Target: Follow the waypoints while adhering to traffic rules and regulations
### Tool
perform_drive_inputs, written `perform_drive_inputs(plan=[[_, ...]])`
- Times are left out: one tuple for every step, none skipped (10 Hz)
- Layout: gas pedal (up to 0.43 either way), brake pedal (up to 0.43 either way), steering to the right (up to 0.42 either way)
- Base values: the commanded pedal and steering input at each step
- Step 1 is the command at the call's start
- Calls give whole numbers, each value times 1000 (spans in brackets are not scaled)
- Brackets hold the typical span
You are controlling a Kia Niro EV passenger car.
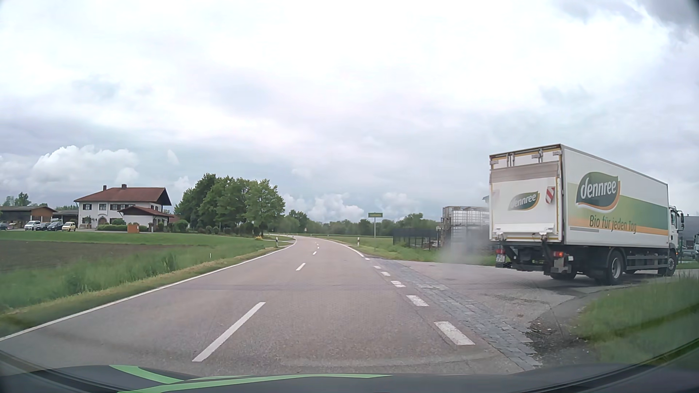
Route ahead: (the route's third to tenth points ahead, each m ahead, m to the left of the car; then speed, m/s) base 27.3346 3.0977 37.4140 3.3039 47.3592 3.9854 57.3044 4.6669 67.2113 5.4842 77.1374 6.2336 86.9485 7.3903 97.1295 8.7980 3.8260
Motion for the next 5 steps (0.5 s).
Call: perform_drive_inputs(plan=[[0, 0, -4], [0, 0, -4], [0, 0, -4], [0, 0, -4], [0, 0, -4]])
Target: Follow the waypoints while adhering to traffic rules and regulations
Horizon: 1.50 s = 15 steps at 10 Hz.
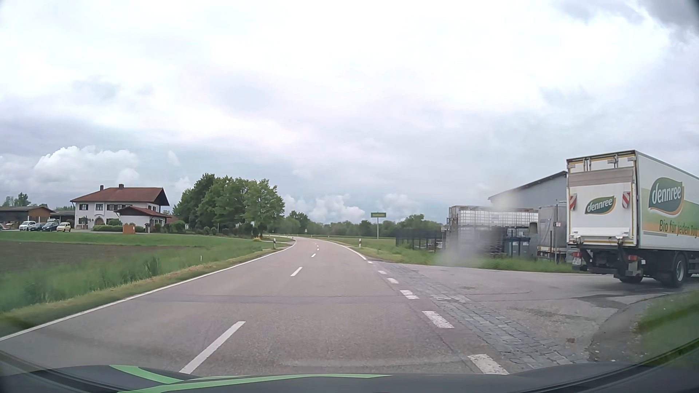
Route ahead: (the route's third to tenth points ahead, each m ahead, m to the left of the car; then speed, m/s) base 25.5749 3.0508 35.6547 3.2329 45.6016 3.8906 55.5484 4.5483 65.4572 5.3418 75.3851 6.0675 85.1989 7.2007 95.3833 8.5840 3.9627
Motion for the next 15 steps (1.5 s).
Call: perform_drive_inputs(plan=[[0, 0, -4], [0, 0, -4], [0, 0, -5], [0, 0, -5], [0, 0, -5], [0, 0, -6], [0, 0, -6], [0, 0, -7], [0, 0, -8], [0, 0, -8], [0, 0, -8], [0, 0, -8], [0, 0, -8], [0, 0, -8], [0, 0, -8]])
